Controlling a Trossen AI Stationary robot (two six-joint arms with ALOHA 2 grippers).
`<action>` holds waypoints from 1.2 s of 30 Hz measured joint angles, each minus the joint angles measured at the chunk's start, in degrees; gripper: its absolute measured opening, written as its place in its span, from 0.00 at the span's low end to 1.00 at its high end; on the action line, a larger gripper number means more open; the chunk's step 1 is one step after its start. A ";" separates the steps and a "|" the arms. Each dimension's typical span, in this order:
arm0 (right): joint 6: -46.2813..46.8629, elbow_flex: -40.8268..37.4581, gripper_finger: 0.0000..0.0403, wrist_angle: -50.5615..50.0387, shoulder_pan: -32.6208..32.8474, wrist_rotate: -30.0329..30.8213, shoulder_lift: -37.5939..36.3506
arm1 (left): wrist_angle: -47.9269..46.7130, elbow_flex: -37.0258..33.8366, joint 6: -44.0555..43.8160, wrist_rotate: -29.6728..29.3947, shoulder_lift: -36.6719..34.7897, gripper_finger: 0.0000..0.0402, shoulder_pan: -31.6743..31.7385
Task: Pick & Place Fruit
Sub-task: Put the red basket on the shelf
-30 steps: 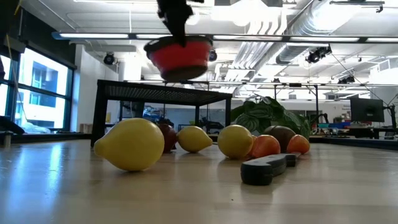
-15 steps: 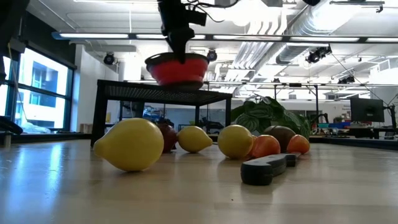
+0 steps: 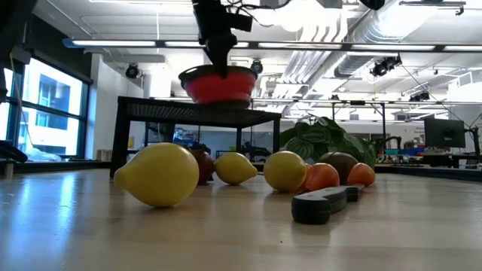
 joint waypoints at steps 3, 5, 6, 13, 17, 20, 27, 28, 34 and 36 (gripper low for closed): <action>0.00 0.00 0.24 0.00 0.00 0.00 0.00 | 1.23 0.09 1.48 0.55 0.92 0.04 -0.02; 0.00 0.00 0.24 0.00 0.00 -0.01 0.00 | 0.08 -0.01 1.70 0.88 1.37 0.04 -0.02; 0.00 0.00 0.24 0.00 0.00 0.00 0.00 | -0.68 -0.05 1.64 0.67 1.67 0.04 -0.06; 0.00 0.00 0.24 0.00 0.00 0.00 0.00 | -3.08 0.06 1.67 0.36 2.95 0.04 -0.04; 0.00 0.00 0.24 0.02 0.00 0.00 0.00 | -2.95 0.05 1.67 0.30 3.02 0.04 -0.04; 0.00 0.00 0.24 0.01 0.00 0.00 0.00 | -2.93 0.04 1.67 0.34 3.02 0.05 -0.04; 0.00 0.00 0.24 0.00 0.00 0.00 0.00 | -2.75 0.04 2.25 2.01 3.02 0.08 -0.09; 0.00 0.00 0.24 0.00 0.00 0.00 0.00 | -2.75 0.04 2.31 2.18 3.02 0.08 -0.09; 0.00 0.00 0.24 0.00 0.00 0.00 0.00 | -2.73 0.00 2.39 2.54 3.02 0.09 -0.10; 0.00 0.00 0.24 0.00 0.00 0.00 0.00 | -2.70 0.00 2.42 3.56 3.02 0.10 -0.10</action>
